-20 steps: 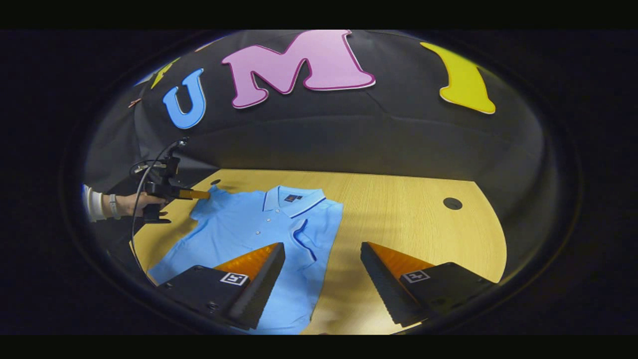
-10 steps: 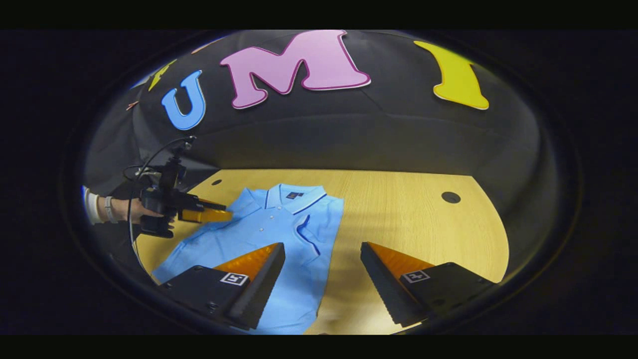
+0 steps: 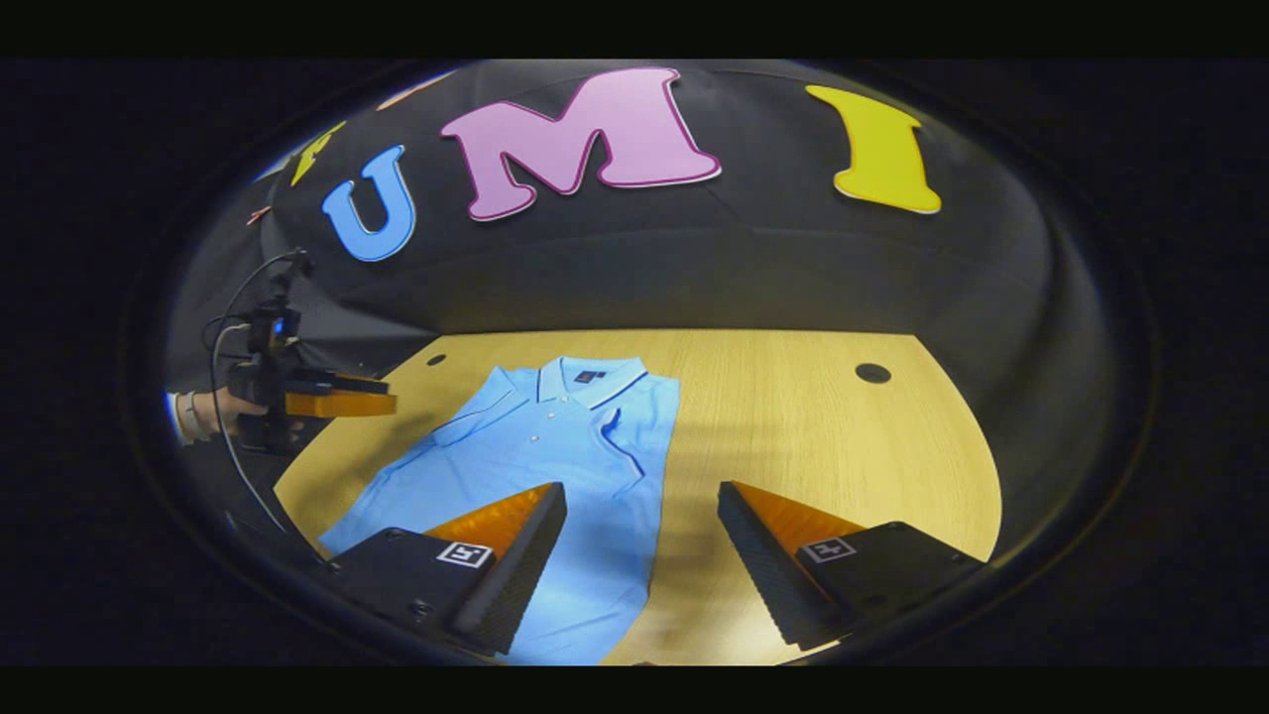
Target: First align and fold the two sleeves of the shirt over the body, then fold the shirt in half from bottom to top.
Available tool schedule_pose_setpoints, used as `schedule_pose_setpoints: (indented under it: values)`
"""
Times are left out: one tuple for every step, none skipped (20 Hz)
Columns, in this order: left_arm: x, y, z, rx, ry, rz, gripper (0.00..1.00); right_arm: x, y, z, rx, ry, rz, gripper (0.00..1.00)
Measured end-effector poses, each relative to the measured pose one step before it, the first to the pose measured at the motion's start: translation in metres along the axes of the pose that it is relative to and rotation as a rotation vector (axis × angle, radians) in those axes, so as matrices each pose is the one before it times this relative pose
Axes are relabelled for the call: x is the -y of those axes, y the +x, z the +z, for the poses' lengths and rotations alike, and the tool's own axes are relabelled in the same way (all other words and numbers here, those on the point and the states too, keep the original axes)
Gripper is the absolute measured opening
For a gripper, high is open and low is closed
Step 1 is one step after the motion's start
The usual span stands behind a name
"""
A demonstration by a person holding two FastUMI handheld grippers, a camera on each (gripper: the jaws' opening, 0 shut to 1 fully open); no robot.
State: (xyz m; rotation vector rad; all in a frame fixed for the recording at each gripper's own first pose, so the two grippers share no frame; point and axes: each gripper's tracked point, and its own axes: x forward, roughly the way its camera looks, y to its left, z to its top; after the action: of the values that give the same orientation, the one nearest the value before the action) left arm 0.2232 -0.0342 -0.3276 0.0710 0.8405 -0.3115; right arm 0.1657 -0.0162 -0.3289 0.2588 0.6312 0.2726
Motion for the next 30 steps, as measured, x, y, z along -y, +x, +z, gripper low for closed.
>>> schedule_pose_setpoints:
  values:
    - [-0.00512,-0.01958,-0.00988,0.00948,0.0011,0.02227,0.97,-0.00084,-0.00695,-0.00639,-0.00317,0.01454,-0.00575,0.96]
    - [-0.00258,-0.01547,-0.01217,0.0076,-0.01268,0.01609,0.97,0.0022,-0.00676,-0.01122,-0.01421,0.00933,-0.0153,0.89]
    - [0.00309,-0.01464,-0.01673,-0.00788,-0.03156,-0.01421,0.97,0.00445,-0.00666,-0.01188,-0.01395,0.01019,-0.02045,0.98]
    - [0.00116,-0.01245,-0.02113,-0.01465,-0.03858,-0.00774,0.97,0.00073,-0.00593,-0.01238,-0.01495,0.01524,-0.01052,0.98]
    - [-0.00621,-0.01324,-0.03073,-0.02135,-0.03305,0.00385,0.98,-0.0033,-0.00919,-0.02681,-0.03942,0.03774,-0.00677,0.98]
    - [-0.00732,-0.00917,-0.02836,-0.02444,-0.02211,0.01015,0.97,-0.00177,-0.00539,-0.01577,-0.01965,0.01791,-0.00283,0.98]
    - [-0.00321,-0.00641,-0.02116,-0.02616,-0.02492,-0.00258,0.97,-0.00272,-0.00424,-0.01623,-0.02033,0.01049,0.00014,0.98]
    - [-0.00033,-0.00411,-0.01766,-0.02167,-0.02662,-0.00882,0.97,-0.00366,-0.00413,-0.01662,-0.02051,0.00673,0.00444,0.98]
    - [-0.00166,-0.00288,-0.01513,-0.02155,-0.01651,-0.00877,0.97,-0.00413,-0.00311,-0.01564,-0.02127,0.00842,0.00664,0.98]
    - [-0.00435,-0.00054,-0.01516,-0.02057,-0.01139,-0.00079,0.97,-0.00624,-0.00328,-0.01509,-0.02041,0.01488,0.01689,0.98]
    - [-0.00068,-0.00083,-0.01205,-0.02039,-0.0114,-0.00772,0.92,-0.006,-0.00143,-0.01424,-0.01894,0.01987,0.01794,0.98]
    - [0.00162,-0.00159,-0.00988,-0.01236,-0.01129,-0.01234,0.92,-0.00399,-0.00185,-0.01395,-0.02147,0.02157,0.01393,0.98]
    - [0.00052,-0.00046,-0.00659,-0.00839,-0.00897,-0.01266,0.92,-0.0025,-0.00186,-0.01341,-0.02263,0.01708,0.00709,0.98]
    - [0.00114,0.00035,-0.00707,-0.00991,-0.00747,-0.01427,0.97,-0.00036,-0.00184,-0.01098,-0.01436,0.00968,0.00252,0.98]
    - [0.00157,0.00056,-0.0074,-0.01615,-0.00711,-0.01779,0.97,-0.00036,-0.00171,-0.00905,-0.01052,0.00608,0.00093,0.98]
    - [0.00112,0.00072,-0.00904,-0.01801,-0.00326,-0.015,0.98,0.00094,-0.00132,-0.00998,-0.01519,0.00803,-0.00183,0.98]
    - [0.00052,0.00007,-0.00547,-0.01662,0.00341,-0.01249,0.97,0.00042,-0.00207,-0.0093,-0.01664,0.00995,0.00231,0.98]
    - [0.00028,0.00223,-0.00688,-0.0138,0.00623,-0.01002,0.97,0.00016,-0.00153,-0.00975,-0.01774,0.01188,0.003,0.98]
    - [0.00041,-0.00029,-0.00377,-0.00723,0.00642,-0.01323,0.97,0.00151,-0.00096,-0.01204,-0.02648,0.01077,0.0006,0.98]
    - [0.00134,0.00048,-0.00348,-0.00756,-0.00146,-0.0181,0.97,0.00302,-0.00029,-0.01307,-0.03039,0.00593,-0.00735,0.98]
    - [0.00279,-0.00016,-0.00355,-0.01529,-0.00697,-0.02284,0.97,0.00578,0.00082,-0.01056,-0.02617,0.00471,-0.01454,0.98]
    - [0.00141,0.00129,-0.00537,-0.01271,-0.00327,-0.01552,0.97,0.00151,-0.00218,0.00607,0.0342,0.01427,0.00534,0.99]
    - [-0.00018,0.00047,-0.003,-0.01108,0.00553,-0.00698,0.97,0.00146,-0.00254,-0.0013,-0.00868,0.03226,0.00192,0.98]
    - [-0.00152,0.00212,-0.00558,-0.01919,0.00776,-0.00558,0.98,-0.003,-0.00071,-0.00043,-0.00249,0.0367,0.01629,0.91]
    - [-0.00223,0.00074,-0.00634,-0.02223,0.00574,0.00214,0.97,-0.00173,0.00042,-0.00474,-0.02398,0.02627,0.00981,0.96]
    - [-0.00149,0.00209,-0.00565,-0.01947,0.00342,0.0032,0.97,-0.00071,-0.00006,-0.00225,-0.01788,0.00499,0.00396,0.96]
    - [-0.00145,0.0014,-0.00427,-0.01663,0.00321,0.00131,0.98,0.00046,0.0025,-0.00293,-0.02217,-0.01053,-0.01184,0.95]
    - [0.00148,-0.00053,-0.00068,0.00032,0.00881,-0.00119,0.98,0.00126,0.00041,-0.00217,-0.01222,-0.02626,-0.02786,0.93]
    - [0.00019,0.00014,-0.00082,-0.00288,0.00838,0.00034,0.98,0.0009,0.00199,-0.00063,-0.01179,-0.0285,-0.03429,0.91]
    - [-0.0007,0.00173,-0.00026,-0.00261,0.00227,0.00286,0.96,0.00146,0.00218,-0.00202,-0.01427,-0.03583,-0.04964,0.89]
